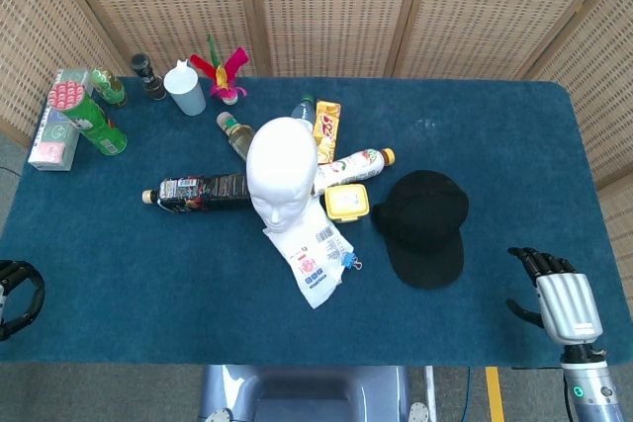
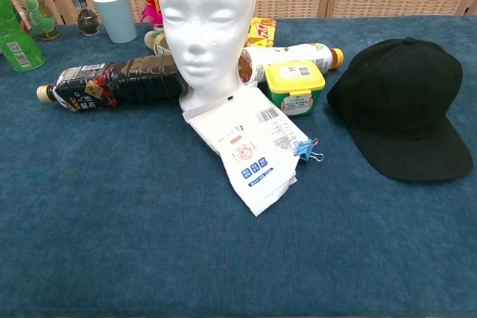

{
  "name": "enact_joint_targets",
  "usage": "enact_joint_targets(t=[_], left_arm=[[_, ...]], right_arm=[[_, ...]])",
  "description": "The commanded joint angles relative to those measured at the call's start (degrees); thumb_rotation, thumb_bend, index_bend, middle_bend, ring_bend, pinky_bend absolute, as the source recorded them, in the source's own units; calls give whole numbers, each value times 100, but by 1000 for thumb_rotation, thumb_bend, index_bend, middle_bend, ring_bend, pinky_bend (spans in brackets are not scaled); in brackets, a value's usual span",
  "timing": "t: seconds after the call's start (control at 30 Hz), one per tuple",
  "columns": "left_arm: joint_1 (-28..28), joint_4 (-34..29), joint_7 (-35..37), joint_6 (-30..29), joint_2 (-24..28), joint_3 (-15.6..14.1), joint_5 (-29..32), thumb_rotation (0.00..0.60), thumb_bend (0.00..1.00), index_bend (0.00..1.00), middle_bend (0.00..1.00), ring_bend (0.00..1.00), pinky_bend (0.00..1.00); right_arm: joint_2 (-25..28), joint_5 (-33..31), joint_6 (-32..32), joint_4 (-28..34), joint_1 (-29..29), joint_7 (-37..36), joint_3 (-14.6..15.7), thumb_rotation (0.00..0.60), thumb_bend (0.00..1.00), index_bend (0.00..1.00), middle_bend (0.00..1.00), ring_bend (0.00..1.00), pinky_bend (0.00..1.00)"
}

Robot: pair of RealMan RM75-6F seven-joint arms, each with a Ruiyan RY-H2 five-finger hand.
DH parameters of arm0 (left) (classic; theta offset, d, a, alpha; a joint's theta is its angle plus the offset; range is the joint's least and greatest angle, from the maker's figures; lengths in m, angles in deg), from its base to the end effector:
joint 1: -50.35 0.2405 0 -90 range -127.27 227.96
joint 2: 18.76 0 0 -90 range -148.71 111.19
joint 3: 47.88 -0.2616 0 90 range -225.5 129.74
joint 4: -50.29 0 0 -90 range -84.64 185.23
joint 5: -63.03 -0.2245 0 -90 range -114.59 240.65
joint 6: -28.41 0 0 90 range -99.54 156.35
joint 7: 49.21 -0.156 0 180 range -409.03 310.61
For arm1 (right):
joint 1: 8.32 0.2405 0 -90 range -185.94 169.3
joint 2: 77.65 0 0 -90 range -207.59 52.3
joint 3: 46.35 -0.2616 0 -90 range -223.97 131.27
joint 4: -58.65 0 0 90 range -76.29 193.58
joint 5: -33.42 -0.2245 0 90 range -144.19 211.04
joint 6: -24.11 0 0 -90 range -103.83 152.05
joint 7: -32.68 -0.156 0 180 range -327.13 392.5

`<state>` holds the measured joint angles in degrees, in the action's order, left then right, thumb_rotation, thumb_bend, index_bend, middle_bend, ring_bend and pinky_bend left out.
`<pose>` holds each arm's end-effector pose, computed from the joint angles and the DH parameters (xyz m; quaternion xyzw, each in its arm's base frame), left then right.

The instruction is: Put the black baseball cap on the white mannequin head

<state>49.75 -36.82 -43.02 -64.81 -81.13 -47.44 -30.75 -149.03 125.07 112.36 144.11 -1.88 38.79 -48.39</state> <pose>-0.3303 0.1605 0.1718 -0.6056 -0.3497 -0.4171 0.5804 -0.3117 -0.2001 0.1169 0.6353 -0.3151 0.3973 0.5825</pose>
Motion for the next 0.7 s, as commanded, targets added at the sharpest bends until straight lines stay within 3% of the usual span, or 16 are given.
enact_joint_targets(t=[0.03,0.23,0.47,0.7], left_arm=[[1,-57,-17,-55,74,38,14,600,290,632,488,374,351],[-17,-184,-69,-98,184,78,14,600,291,631,487,374,351],[-52,-261,-119,-132,260,125,5,600,290,632,488,374,351],[-20,-233,-95,-158,323,132,78,600,290,631,488,374,351]], right_arm=[[19,100,-67,29,47,-72,48,600,94,238,317,367,418],[-105,349,-255,39,212,-304,140,600,94,235,312,368,421],[-427,593,-927,15,649,-341,264,600,91,210,305,389,448],[-877,658,-1309,-340,957,-194,249,600,91,224,349,414,498]])
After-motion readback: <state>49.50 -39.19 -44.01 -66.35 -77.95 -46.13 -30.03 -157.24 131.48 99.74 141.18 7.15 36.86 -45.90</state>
